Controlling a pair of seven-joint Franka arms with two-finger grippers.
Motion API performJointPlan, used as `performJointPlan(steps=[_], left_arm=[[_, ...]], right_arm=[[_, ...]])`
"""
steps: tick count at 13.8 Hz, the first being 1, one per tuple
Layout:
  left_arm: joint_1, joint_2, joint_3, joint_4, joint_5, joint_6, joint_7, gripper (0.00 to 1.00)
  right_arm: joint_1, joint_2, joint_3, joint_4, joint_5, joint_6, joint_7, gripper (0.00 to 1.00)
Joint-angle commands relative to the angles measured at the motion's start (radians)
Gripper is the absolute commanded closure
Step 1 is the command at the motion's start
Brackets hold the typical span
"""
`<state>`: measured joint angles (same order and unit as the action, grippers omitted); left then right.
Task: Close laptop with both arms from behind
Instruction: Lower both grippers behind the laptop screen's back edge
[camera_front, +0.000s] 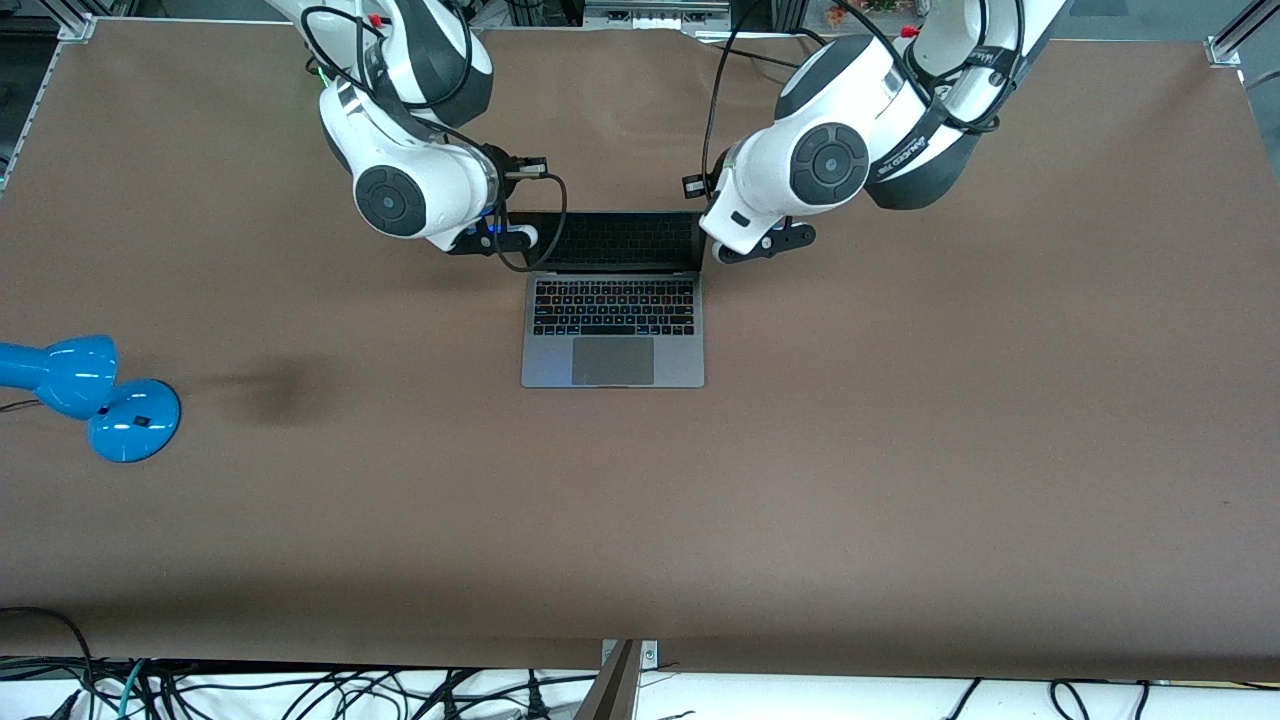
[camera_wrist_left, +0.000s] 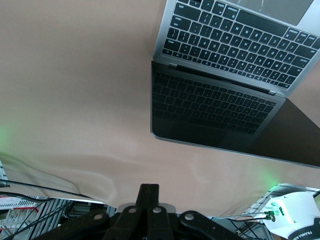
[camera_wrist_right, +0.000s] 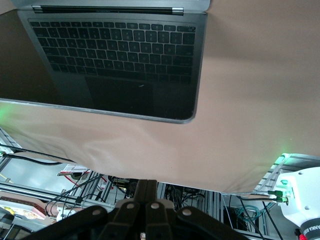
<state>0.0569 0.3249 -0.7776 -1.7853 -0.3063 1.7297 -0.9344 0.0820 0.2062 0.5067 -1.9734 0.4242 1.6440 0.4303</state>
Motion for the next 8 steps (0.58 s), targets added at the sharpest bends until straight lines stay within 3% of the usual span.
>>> performJointPlan(steps=[1, 8], left_arm=[[-0.02, 0.023, -0.002, 0.001, 0.038, 0.019, -0.027, 1.0], [-0.046, 0.042, 0.0, -0.075, 0.07, 0.123, -0.046, 1.0]], right_arm=[[-0.004, 0.013, 0.007, -0.013, 0.021, 0.037, -0.004, 1.0], [-0.005, 0.048, 0.006, -0.013, 0.005, 0.154, -0.007, 1.0]])
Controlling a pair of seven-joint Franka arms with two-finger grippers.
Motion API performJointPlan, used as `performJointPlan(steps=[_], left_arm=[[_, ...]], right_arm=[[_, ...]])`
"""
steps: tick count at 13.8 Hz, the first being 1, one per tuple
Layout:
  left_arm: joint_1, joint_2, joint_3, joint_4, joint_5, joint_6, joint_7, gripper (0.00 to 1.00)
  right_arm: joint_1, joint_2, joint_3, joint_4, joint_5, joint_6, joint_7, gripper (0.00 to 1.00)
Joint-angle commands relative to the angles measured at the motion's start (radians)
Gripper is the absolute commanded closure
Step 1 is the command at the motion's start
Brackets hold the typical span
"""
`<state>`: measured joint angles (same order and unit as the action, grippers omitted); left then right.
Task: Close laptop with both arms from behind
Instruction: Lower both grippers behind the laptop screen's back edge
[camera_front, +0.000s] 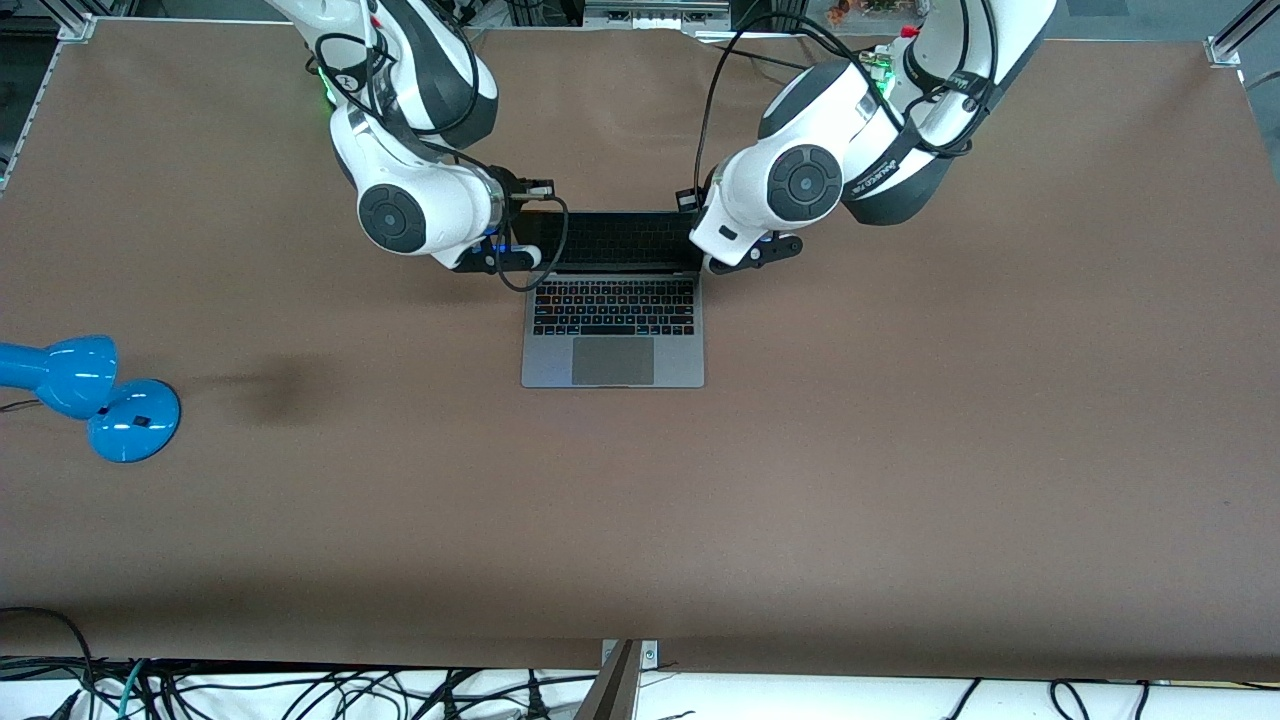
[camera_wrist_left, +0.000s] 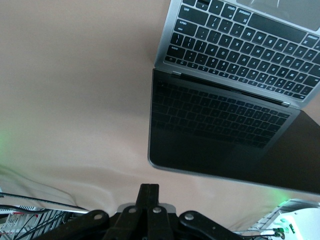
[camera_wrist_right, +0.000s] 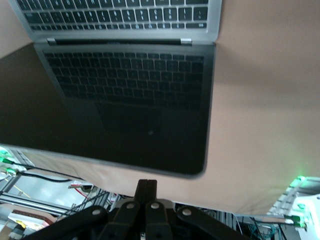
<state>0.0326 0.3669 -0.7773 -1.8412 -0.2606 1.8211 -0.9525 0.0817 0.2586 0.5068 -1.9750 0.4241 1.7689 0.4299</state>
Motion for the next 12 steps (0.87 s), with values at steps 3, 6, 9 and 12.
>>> performJointPlan(steps=[3, 6, 9, 12], left_arm=[[-0.034, 0.015, -0.002, -0.026, 0.052, 0.061, -0.046, 1.0], [-0.04, 0.036, 0.0, -0.018, 0.069, 0.093, -0.051, 1.0], [-0.045, 0.053, 0.006, -0.01, 0.093, 0.113, -0.061, 1.0], [-0.045, 0.067, 0.01, 0.002, 0.104, 0.118, -0.061, 1.0]], right_arm=[[-0.01, -0.004, 0.004, -0.002, -0.039, 0.035, -0.007, 1.0], [-0.016, -0.004, 0.002, 0.001, -0.07, 0.047, -0.007, 1.0], [-0.017, -0.002, 0.001, 0.007, -0.068, 0.056, -0.007, 1.0], [-0.019, 0.002, 0.001, 0.011, -0.067, 0.061, -0.007, 1.0]])
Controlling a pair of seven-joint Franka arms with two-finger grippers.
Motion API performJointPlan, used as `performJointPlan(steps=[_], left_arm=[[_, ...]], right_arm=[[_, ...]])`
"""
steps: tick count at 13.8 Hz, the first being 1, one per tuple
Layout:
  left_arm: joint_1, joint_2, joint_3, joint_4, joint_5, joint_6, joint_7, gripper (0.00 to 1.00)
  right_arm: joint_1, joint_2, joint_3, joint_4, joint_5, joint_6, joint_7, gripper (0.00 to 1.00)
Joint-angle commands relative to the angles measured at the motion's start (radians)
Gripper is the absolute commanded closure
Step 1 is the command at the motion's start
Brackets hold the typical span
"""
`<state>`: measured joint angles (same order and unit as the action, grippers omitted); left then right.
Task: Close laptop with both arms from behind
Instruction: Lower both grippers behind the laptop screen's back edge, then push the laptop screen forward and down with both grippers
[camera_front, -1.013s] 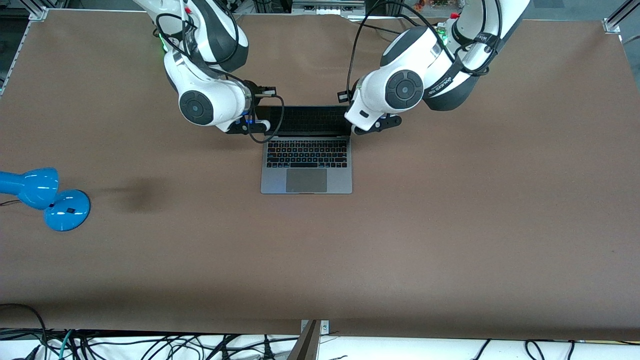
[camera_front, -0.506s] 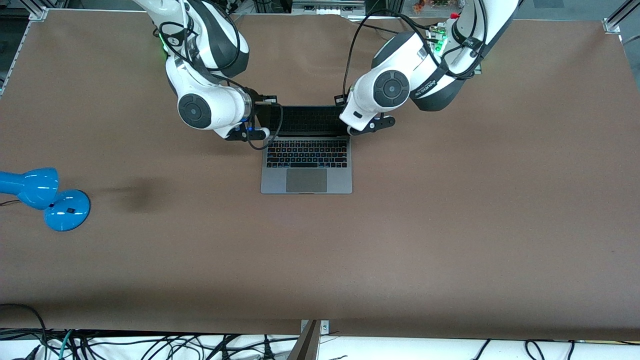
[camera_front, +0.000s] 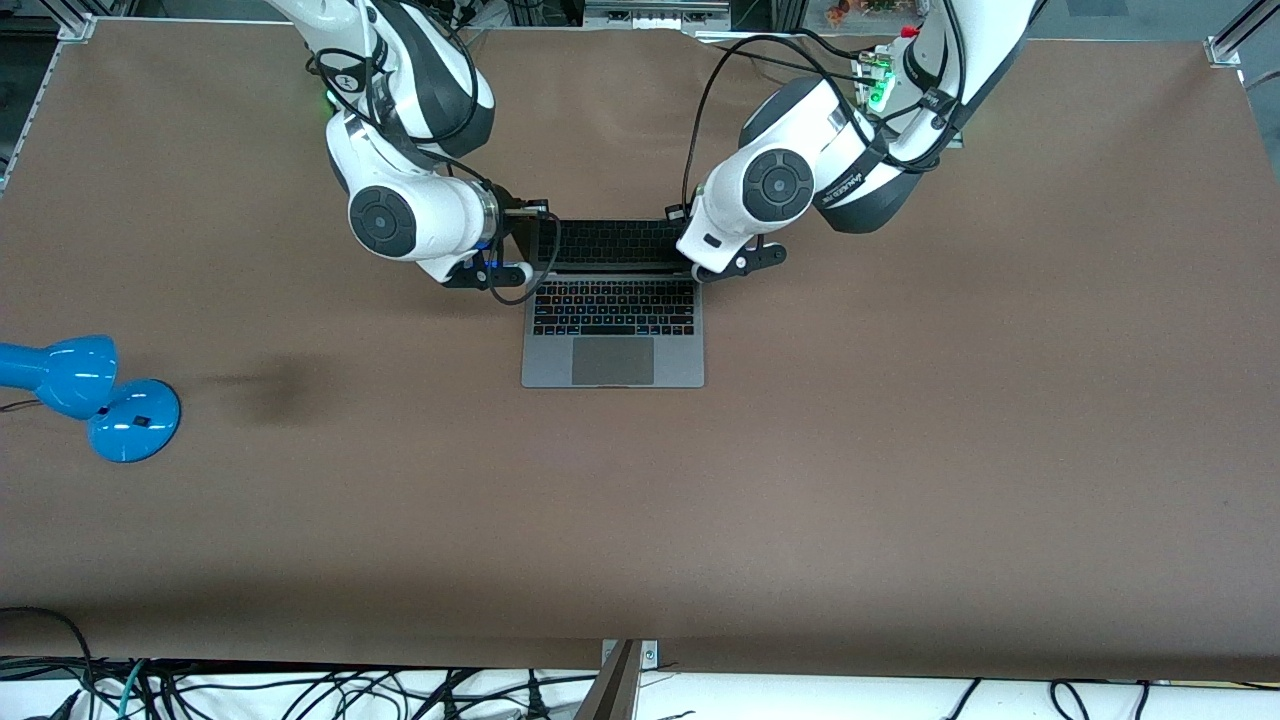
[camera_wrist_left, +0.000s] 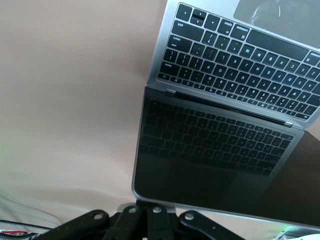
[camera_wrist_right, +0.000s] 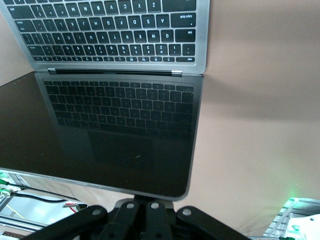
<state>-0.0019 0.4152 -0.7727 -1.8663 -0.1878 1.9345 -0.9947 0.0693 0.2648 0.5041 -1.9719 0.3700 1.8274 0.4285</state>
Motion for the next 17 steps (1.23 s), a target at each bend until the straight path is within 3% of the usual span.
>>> performJointPlan(steps=[1, 13, 17], left_arm=[[-0.01, 0.023, 0.006, 0.032, 0.036, 0.006, -0.019, 1.0], [-0.01, 0.096, 0.01, 0.128, 0.113, 0.006, -0.019, 1.0], [-0.01, 0.14, 0.016, 0.16, 0.152, 0.006, -0.019, 1.0]], right_arm=[[-0.006, -0.004, 0.004, 0.008, -0.014, 0.003, -0.005, 1.0], [-0.022, 0.033, 0.004, 0.045, -0.043, 0.111, -0.02, 1.0], [-0.022, 0.085, 0.004, 0.073, -0.104, 0.133, -0.045, 1.0]])
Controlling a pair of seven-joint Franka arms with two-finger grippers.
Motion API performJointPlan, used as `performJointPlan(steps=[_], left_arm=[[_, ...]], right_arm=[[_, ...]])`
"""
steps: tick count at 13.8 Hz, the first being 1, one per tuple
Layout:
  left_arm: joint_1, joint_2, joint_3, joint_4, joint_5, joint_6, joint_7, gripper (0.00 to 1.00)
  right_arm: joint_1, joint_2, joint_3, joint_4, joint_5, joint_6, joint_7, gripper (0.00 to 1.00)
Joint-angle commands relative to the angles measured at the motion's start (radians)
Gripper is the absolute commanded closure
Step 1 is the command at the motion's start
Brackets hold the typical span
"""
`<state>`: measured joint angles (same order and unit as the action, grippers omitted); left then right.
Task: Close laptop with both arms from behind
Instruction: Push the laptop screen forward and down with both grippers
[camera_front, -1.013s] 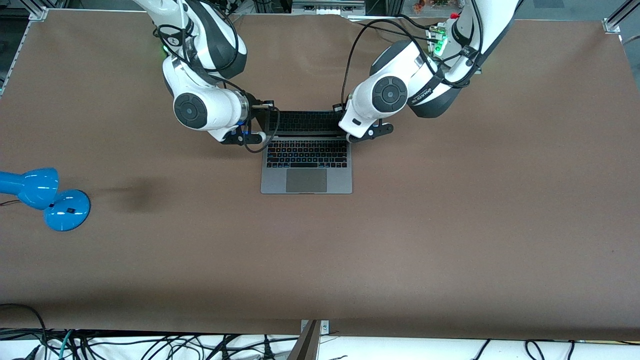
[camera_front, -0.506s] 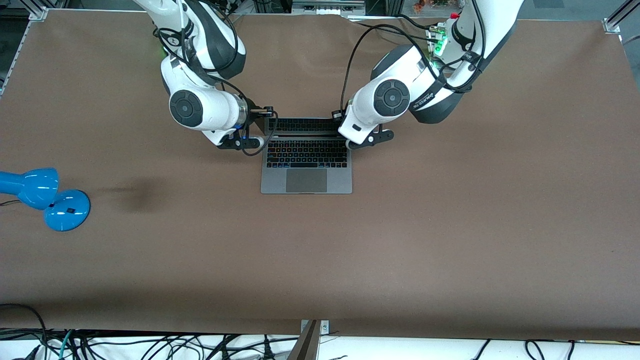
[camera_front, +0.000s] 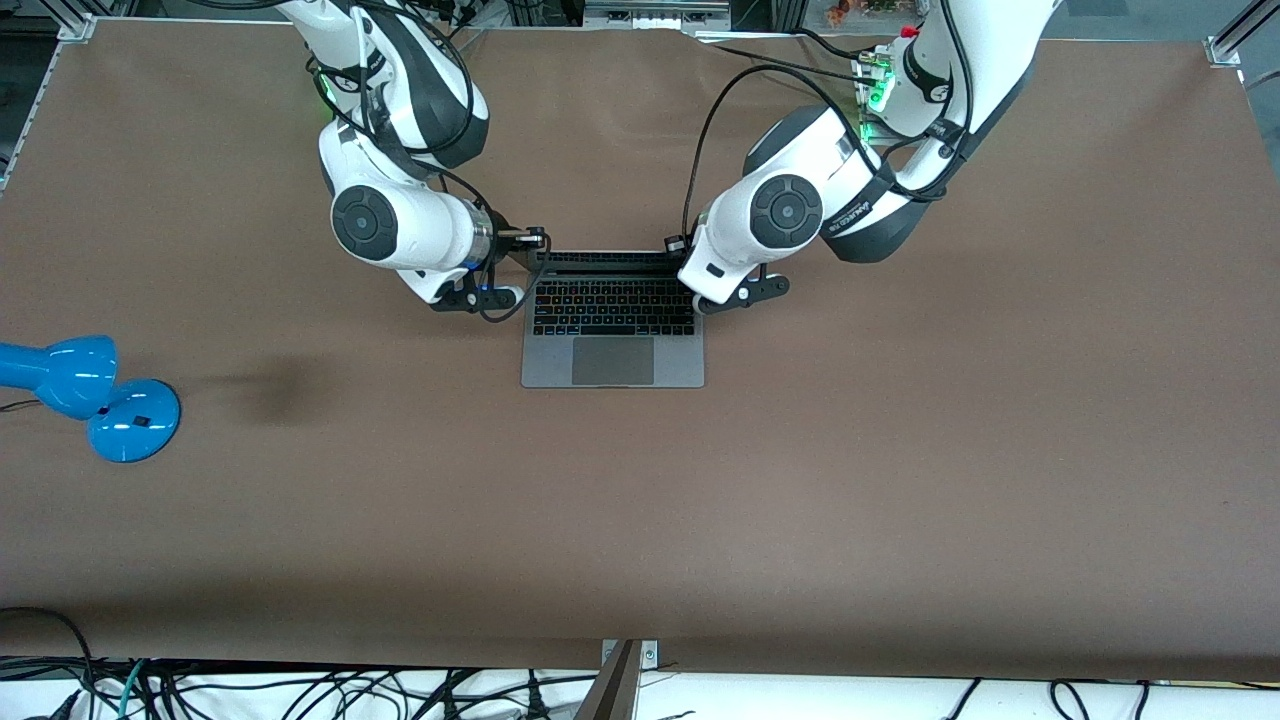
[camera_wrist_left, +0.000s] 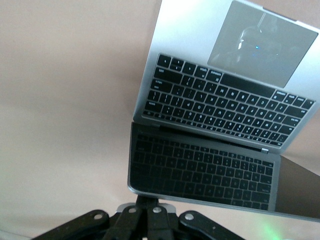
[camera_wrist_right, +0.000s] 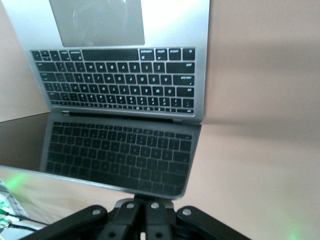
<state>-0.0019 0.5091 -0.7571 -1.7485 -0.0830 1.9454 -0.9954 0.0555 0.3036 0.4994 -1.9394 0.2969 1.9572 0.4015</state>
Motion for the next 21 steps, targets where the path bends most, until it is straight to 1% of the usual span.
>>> performJointPlan(steps=[1, 2, 6, 8, 13, 16, 18, 21], left_arm=[[-0.012, 0.058, 0.005, 0.058, 0.057, -0.005, -0.019, 1.0], [-0.012, 0.074, 0.008, 0.075, 0.068, -0.005, -0.019, 1.0], [-0.012, 0.109, 0.013, 0.09, 0.095, -0.005, -0.019, 1.0], [-0.016, 0.138, 0.015, 0.122, 0.109, -0.005, -0.019, 1.0], [-0.016, 0.178, 0.016, 0.161, 0.129, -0.003, -0.02, 1.0], [-0.018, 0.186, 0.019, 0.167, 0.14, 0.01, -0.02, 1.0], [-0.026, 0.193, 0.031, 0.168, 0.141, 0.012, -0.019, 1.0], [-0.093, 0.197, 0.1, 0.194, 0.14, 0.012, -0.019, 1.0]], right_arm=[[-0.008, 0.052, 0.008, 0.046, -0.035, 0.003, -0.018, 1.0], [-0.008, 0.061, 0.007, 0.051, -0.038, 0.005, -0.018, 1.0], [-0.008, 0.077, 0.005, 0.071, -0.053, 0.014, -0.023, 1.0], [-0.008, 0.083, -0.001, 0.08, -0.053, 0.019, -0.023, 1.0], [-0.008, 0.098, -0.002, 0.092, -0.053, 0.077, -0.044, 1.0], [-0.008, 0.129, -0.016, 0.092, -0.053, 0.117, -0.085, 1.0], [-0.008, 0.144, -0.027, 0.092, -0.053, 0.137, -0.098, 1.0], [-0.008, 0.161, -0.028, 0.106, -0.055, 0.151, -0.098, 1.0]])
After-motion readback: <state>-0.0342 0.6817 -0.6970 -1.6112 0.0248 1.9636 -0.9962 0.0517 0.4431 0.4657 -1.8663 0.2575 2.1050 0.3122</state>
